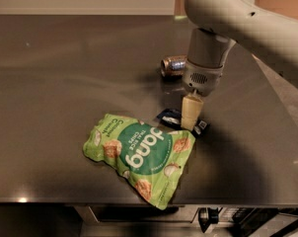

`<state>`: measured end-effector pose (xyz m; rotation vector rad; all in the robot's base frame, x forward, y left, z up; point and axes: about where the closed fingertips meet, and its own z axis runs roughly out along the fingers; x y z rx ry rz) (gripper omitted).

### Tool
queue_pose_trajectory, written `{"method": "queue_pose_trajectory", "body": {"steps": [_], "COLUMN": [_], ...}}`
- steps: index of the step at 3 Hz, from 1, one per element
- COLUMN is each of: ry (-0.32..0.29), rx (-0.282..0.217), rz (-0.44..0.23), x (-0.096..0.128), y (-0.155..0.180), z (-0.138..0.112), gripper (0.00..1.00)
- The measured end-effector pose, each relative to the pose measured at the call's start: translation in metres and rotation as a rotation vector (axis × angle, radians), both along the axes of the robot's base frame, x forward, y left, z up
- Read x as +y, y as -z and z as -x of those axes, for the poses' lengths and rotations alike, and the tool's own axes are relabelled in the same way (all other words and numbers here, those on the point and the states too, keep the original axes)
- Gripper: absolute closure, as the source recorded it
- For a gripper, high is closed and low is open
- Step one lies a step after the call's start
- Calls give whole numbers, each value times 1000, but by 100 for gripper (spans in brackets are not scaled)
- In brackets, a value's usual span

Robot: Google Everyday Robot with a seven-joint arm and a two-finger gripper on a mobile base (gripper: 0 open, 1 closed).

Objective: Move rxbar blueberry near green rice chip bag

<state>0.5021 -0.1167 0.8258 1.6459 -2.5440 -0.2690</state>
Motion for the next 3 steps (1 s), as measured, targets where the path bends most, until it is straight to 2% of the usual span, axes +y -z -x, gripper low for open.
{"method": "queue_pose_trajectory", "body": {"steps": [2, 3], "ry": [-205, -257], "rx": [-63, -124], "rz": [7, -5], "x": [30, 41], "y": [-14, -26], "z": [8, 5], "gripper": [13, 0]}}
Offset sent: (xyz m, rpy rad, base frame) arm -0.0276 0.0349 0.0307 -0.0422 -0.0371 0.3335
